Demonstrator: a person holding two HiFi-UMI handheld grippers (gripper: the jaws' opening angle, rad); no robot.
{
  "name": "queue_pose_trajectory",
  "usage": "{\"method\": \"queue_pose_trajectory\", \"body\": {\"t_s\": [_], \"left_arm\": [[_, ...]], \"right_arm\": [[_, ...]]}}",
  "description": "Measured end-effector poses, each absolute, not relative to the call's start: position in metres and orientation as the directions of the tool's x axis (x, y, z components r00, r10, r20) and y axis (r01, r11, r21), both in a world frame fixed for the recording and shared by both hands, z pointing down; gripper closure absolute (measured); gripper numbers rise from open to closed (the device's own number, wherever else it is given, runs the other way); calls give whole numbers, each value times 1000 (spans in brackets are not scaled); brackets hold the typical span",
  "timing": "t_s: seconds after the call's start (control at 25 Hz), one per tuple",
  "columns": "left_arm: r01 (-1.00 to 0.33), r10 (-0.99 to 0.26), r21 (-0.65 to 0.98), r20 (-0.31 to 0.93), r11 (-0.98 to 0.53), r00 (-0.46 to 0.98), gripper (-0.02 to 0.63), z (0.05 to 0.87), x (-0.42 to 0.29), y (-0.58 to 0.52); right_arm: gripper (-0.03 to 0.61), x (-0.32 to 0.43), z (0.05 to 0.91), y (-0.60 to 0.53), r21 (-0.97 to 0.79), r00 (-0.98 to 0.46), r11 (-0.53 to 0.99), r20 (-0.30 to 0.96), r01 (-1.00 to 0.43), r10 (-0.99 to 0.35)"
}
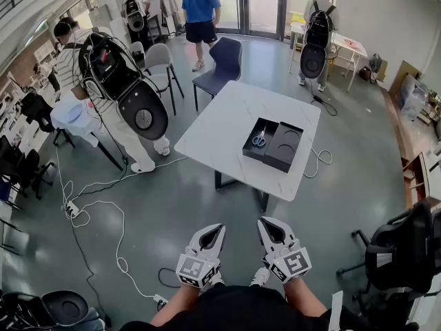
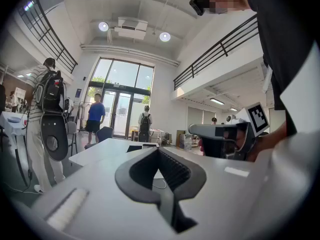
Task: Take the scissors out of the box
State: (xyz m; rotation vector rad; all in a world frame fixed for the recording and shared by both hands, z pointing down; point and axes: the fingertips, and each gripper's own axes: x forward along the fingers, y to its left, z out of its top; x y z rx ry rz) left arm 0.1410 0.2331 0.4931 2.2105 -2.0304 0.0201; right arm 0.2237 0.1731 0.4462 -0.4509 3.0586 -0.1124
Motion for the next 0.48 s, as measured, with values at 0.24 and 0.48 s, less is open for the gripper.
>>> {"method": "queue_pose_trajectory", "body": {"t_s": [0.24,0.48], "left_arm": [[-994,-991,90,110,-66,76,604,497,134,240],[-996,-994,82,101,-42,51,604,495,120,247]], "right_arm": [[571,219,445,174,-65,-953,952,-39,-299,-301],[571,215,452,172,-28,-937,937,-10,-348,-348]]}}
